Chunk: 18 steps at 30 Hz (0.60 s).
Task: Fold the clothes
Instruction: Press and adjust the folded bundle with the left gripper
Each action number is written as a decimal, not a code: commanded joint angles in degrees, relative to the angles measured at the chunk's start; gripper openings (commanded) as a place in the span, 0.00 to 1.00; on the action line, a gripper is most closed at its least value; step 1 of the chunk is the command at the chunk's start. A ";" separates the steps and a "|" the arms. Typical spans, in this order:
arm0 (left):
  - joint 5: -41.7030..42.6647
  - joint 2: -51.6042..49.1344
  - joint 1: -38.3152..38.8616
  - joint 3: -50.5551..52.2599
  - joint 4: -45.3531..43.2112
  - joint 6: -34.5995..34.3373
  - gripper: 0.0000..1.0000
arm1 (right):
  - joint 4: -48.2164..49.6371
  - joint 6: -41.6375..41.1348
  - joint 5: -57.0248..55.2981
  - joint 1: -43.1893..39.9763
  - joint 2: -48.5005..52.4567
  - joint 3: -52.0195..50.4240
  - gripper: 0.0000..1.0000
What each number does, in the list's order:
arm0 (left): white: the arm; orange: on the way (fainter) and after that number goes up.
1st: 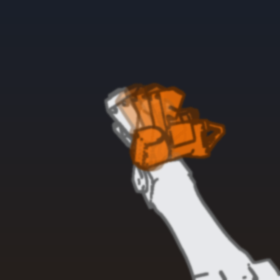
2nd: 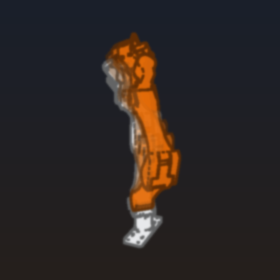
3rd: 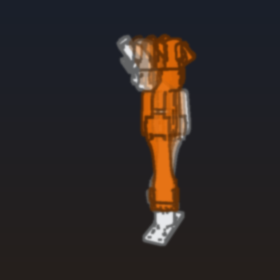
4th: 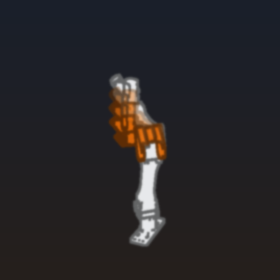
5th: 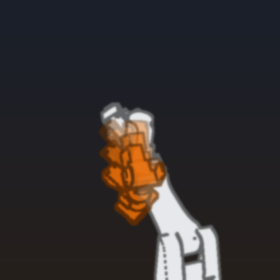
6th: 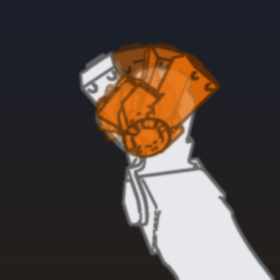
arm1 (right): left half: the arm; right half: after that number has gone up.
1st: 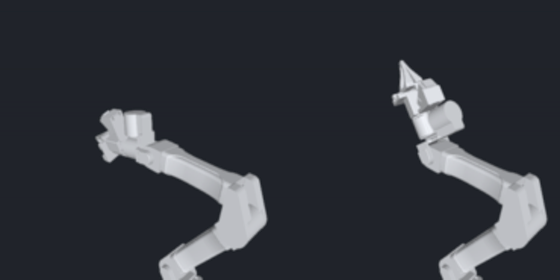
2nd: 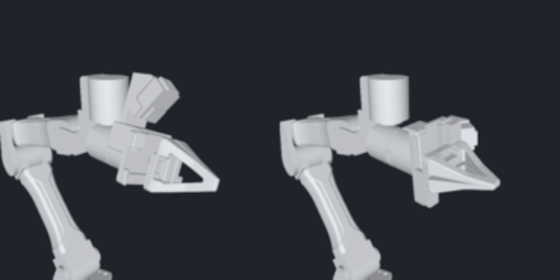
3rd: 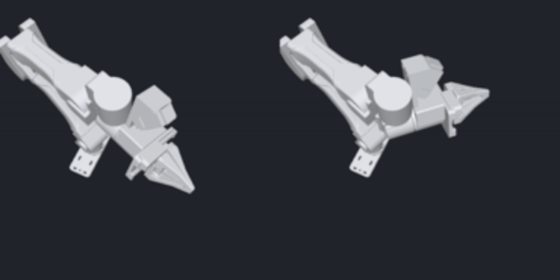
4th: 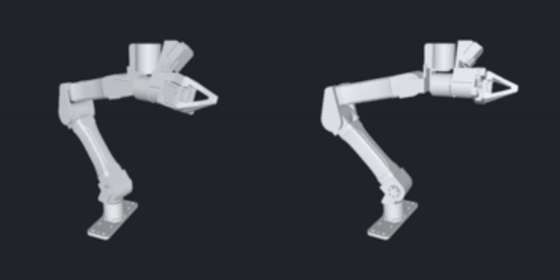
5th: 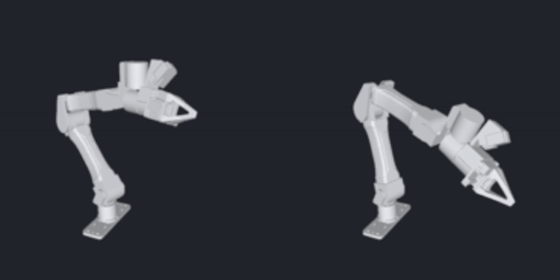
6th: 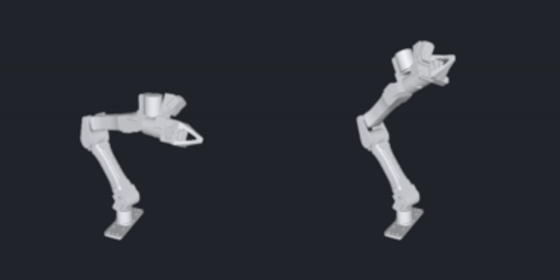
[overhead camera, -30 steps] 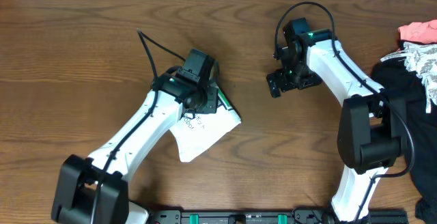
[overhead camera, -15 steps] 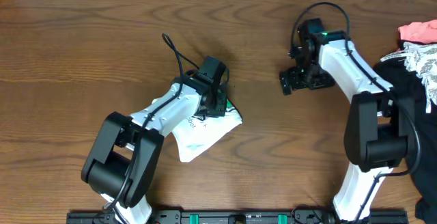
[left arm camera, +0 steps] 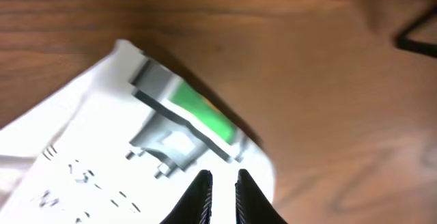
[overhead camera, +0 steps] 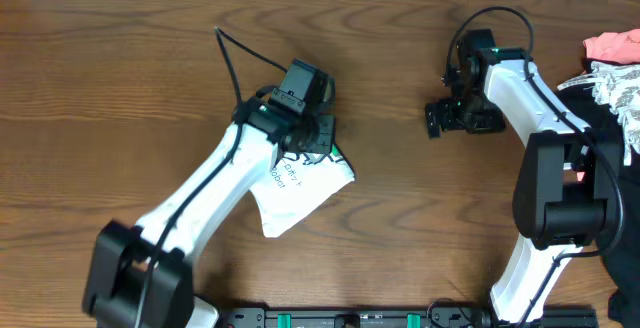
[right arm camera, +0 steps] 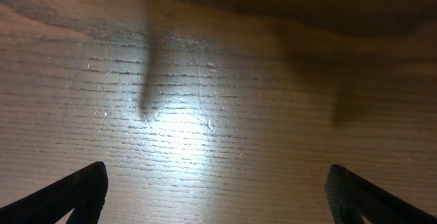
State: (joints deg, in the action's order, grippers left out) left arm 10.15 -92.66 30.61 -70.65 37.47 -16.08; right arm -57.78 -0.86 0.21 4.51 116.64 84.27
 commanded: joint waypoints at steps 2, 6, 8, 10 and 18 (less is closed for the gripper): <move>-0.02 -1.64 3.69 1.38 2.43 0.70 0.14 | 0.17 -0.85 -0.20 -0.55 0.39 -0.46 0.99; -0.07 -3.02 7.41 3.93 2.34 0.28 0.14 | 0.17 -0.85 -0.20 -0.55 0.39 -0.46 0.99; -0.11 -4.26 8.83 4.74 2.21 0.28 0.15 | 0.17 -0.85 -0.20 -0.55 0.39 -0.46 0.99; -0.42 -5.99 9.64 5.42 1.75 0.31 0.15 | 0.17 -0.85 -0.20 -0.55 0.39 -0.46 0.99; -6.91 -14.34 9.31 7.69 -3.30 -2.10 0.16 | 0.15 -0.83 -0.20 -0.52 0.39 -0.46 0.99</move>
State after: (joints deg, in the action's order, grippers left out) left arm 6.61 -104.38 40.40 -63.79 34.81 -16.97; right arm -57.65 -0.86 0.21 4.51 116.64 84.23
